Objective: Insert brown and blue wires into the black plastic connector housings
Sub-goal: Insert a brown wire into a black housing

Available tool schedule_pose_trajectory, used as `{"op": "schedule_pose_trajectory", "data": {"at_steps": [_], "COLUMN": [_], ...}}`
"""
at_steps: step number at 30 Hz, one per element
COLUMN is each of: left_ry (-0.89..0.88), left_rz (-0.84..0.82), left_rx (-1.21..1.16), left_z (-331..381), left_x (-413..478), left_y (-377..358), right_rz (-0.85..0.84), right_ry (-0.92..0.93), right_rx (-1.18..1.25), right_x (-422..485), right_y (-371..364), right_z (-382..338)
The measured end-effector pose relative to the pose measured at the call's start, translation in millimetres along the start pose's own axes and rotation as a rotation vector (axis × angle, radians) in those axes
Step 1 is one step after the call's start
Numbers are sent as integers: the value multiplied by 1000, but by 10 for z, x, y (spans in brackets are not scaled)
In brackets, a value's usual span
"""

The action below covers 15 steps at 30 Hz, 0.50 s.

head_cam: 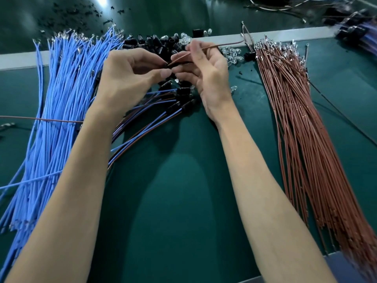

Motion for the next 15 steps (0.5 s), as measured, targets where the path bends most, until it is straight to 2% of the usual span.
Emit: {"op": "schedule_pose_trajectory", "data": {"at_steps": [1,3,6,8,11,13,15], "left_ry": [1,-10,-35,-31,-18,-23,-36], "left_rz": [5,-5,-53,-44,0,2,-13], "left_rx": [16,54,93,113,130,137,145], "left_z": [-5,7,49,41,8,11,38], "left_x": [5,2,-17,-8,17,12,-3], "left_y": [9,-10,-96,-85,4,3,-47], "right_rz": [36,66,-8,-1,72,116,78], "right_ry": [-2,51,113,92,16,18,32], "right_rx": [2,-155,-400,-320,-8,-33,-202], "right_x": [17,30,-2,-11,22,31,23], "right_y": [48,84,-26,-19,87,152,98], "right_z": [4,-18,-19,-22,-21,-18,-4]}}
Point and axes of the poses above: each hand's wrist, its own x-axis towards the middle knuckle, its own y-axis out of the back of the hand, z = x × y, the point moved 10 cm from there along x, towards the middle knuckle, and after that the axes turned 3 degrees about z, right-handed, at the moved point
